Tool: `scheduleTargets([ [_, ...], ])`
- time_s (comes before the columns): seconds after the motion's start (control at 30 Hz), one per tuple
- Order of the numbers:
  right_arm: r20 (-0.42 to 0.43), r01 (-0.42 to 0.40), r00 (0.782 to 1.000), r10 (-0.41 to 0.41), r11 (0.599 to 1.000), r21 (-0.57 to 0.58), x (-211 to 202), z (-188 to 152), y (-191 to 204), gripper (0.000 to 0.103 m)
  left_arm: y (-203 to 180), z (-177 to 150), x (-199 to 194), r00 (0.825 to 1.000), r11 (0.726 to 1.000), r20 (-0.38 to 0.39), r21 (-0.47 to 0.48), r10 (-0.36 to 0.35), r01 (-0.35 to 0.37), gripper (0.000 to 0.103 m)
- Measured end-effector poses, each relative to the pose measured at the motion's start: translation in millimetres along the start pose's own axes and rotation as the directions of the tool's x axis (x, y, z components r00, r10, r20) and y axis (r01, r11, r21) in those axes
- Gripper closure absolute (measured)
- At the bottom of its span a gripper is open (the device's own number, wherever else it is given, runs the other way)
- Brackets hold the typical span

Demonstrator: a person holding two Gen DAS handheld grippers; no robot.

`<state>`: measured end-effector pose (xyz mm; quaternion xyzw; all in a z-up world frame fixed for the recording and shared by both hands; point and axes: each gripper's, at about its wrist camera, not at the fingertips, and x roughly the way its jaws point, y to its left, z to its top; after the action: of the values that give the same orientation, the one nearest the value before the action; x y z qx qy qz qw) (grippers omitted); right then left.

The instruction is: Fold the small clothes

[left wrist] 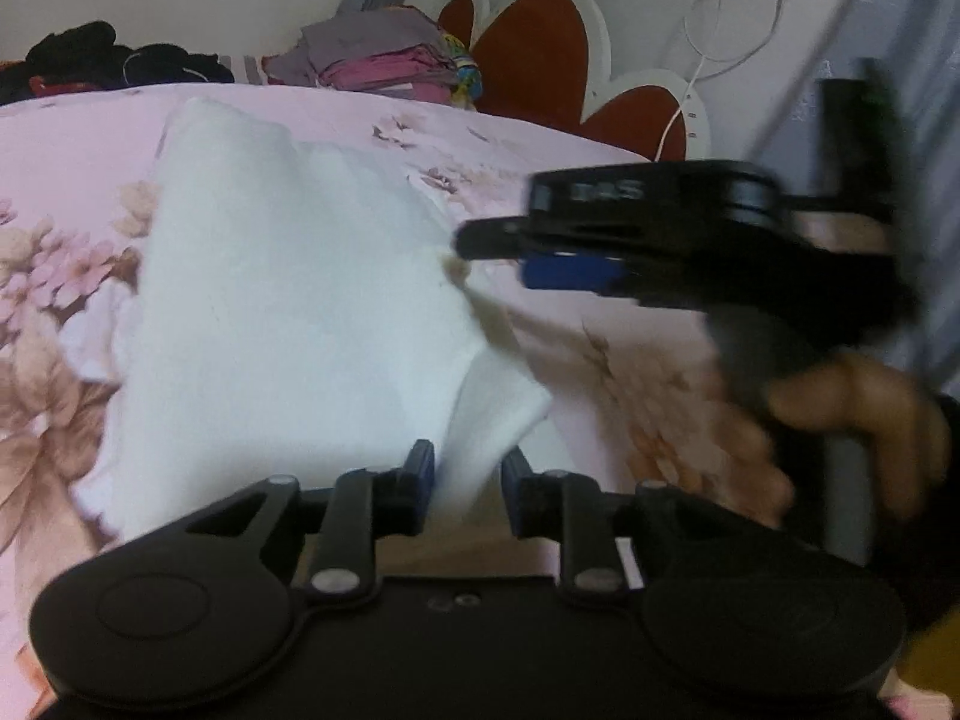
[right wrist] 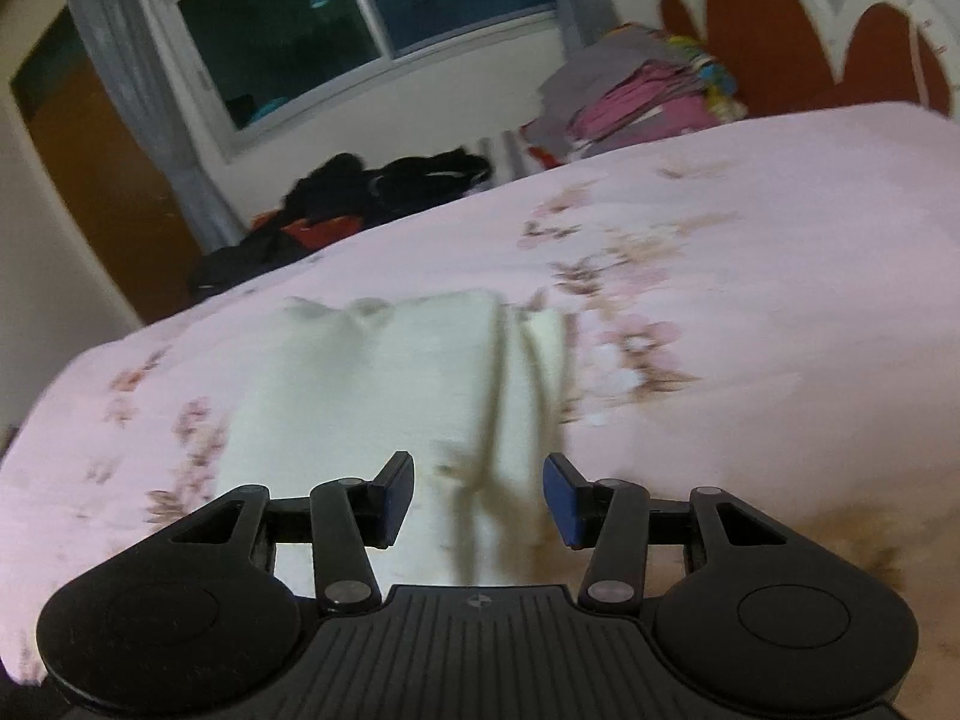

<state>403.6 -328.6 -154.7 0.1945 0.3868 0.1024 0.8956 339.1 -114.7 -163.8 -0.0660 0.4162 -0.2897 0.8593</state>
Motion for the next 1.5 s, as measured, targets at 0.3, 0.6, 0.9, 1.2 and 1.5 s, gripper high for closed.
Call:
scheduleTargets([
  [0.3, -0.073, -0.062, 0.995, 0.066, 0.996, 0.058, 49.4, 3.1, -1.1, 0.055, 45.4, 4.7, -68.8, 0.985, 0.982, 0.091, -0.132, 0.146, -0.134, 0.07],
  [0.6, -0.066, -0.079, 0.994, 0.085, 0.992, 0.094, 61.7, 5.0, 1.0, 0.059, 91.1, 47.8, -62.7, 0.954, 0.949, 0.153, -0.229, 0.257, -0.219, 0.068],
  [0.9, -0.009, -0.024, 1.0, 0.024, 0.999, 0.045, 31.6, 4.4, 6.0, 0.087, 88.1, 72.7, -24.3, 0.968, 0.964, 0.157, -0.214, 0.194, -0.159, 0.068],
  [1.2, -0.042, 0.013, 0.999, -0.01, 0.997, 0.07, 32.9, -4.1, -12.7, 0.086, 86.0, 67.7, 19.8, 0.977, 0.966, 0.072, -0.182, 0.199, -0.184, 0.059],
  [1.5, 0.021, 0.087, 0.996, -0.088, 0.996, 0.033, 5.1, 0.1, -9.1, 0.055, 91.0, 79.0, -1.6, 0.982, 0.963, 0.104, -0.236, 0.156, -0.128, 0.06],
])
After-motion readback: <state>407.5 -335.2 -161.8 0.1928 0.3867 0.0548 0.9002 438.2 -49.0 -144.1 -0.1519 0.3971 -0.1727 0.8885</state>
